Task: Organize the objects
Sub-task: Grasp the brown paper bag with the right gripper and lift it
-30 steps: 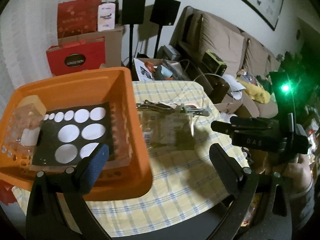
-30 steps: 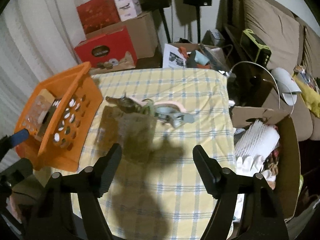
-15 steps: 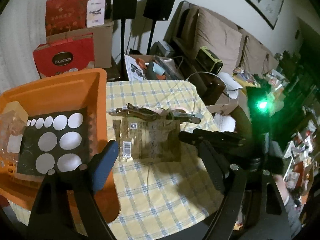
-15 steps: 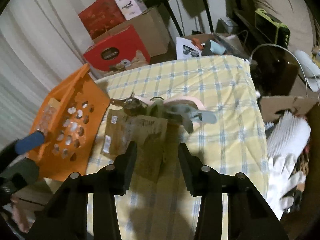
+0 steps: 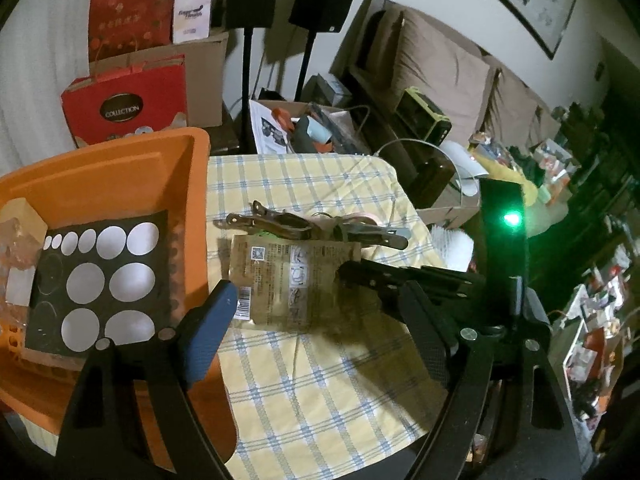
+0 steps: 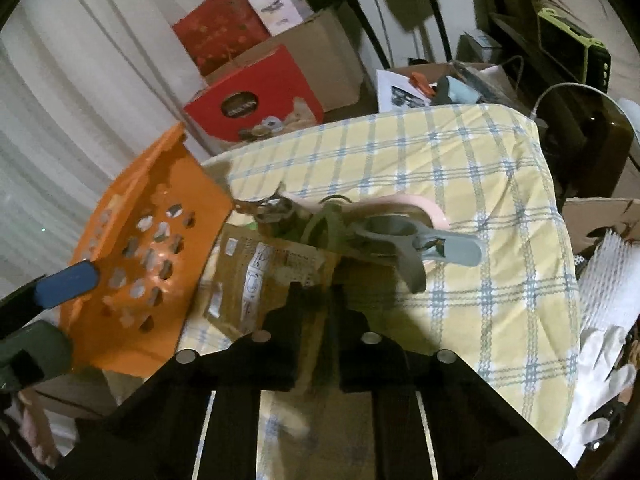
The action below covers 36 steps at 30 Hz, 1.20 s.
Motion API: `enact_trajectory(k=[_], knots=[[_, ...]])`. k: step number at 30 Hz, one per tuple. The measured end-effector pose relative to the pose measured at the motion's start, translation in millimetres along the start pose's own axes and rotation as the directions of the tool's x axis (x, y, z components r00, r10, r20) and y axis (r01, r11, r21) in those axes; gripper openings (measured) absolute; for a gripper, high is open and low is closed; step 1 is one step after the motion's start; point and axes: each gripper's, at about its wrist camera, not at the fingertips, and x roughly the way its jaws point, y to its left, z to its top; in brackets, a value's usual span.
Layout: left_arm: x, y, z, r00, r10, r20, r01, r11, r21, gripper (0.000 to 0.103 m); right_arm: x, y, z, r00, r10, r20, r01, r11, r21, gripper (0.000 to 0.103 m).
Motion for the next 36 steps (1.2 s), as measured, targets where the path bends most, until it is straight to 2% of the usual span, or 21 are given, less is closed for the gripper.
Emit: enact_trajectory(k=[3, 9, 15, 18, 20, 24, 27, 29, 36], knots=[[-2, 3, -1, 1.0, -0.007, -0.001, 0.007, 1.0, -0.006, 0.081, -8, 8, -6, 1.0, 0.03, -0.002, -0.03, 0.999, -0.027, 0.011], [-11, 9, -1, 0.999, -0.037, 0.003, 0.037, 0.999, -0.028, 0.081, -14, 32, -14, 0.99, 0.141, 0.0, -0.14, 0.988, -0.061, 0.012], [-26, 17, 1, 0.999, -0.045, 0.02, 0.046, 0.998, -0.046, 0.081, 2, 46, -12, 0.979, 0.203, -0.006, -0.203, 0.978, -0.046, 0.025], [-31, 23, 1, 0.999, -0.043, 0.022, 0.044, 0.997, -0.056, 0.081, 13, 50, -12, 0.975, 0.221, -0.005, -0.221, 0.975, -0.026, 0.04], [-33, 27, 2, 0.999, -0.048, 0.022, 0.049, 0.997, -0.067, 0.081, 20, 50, -11, 0.972, 0.233, -0.009, -0.233, 0.972, -0.002, 0.044], [-33, 35, 0, 0.999, -0.039, 0.021, 0.041, 0.996, -0.081, 0.081, 35, 46, -11, 0.973, 0.229, -0.031, -0.227, 0.972, 0.054, 0.041], [-33, 38, -2, 0.999, -0.046, 0.012, 0.047, 0.996, -0.082, 0.081, 47, 48, -12, 0.969, 0.242, -0.052, -0.239, 0.969, 0.067, 0.033], [-32, 39, -3, 0.999, -0.044, 0.012, 0.045, 0.995, -0.085, 0.081, 51, 53, -13, 0.969, 0.242, -0.058, -0.239, 0.97, 0.053, 0.014], [-33, 36, -4, 0.999, -0.035, 0.001, 0.035, 0.997, -0.068, 0.081, 24, 55, -18, 0.977, 0.212, -0.017, -0.212, 0.977, 0.018, 0.005]])
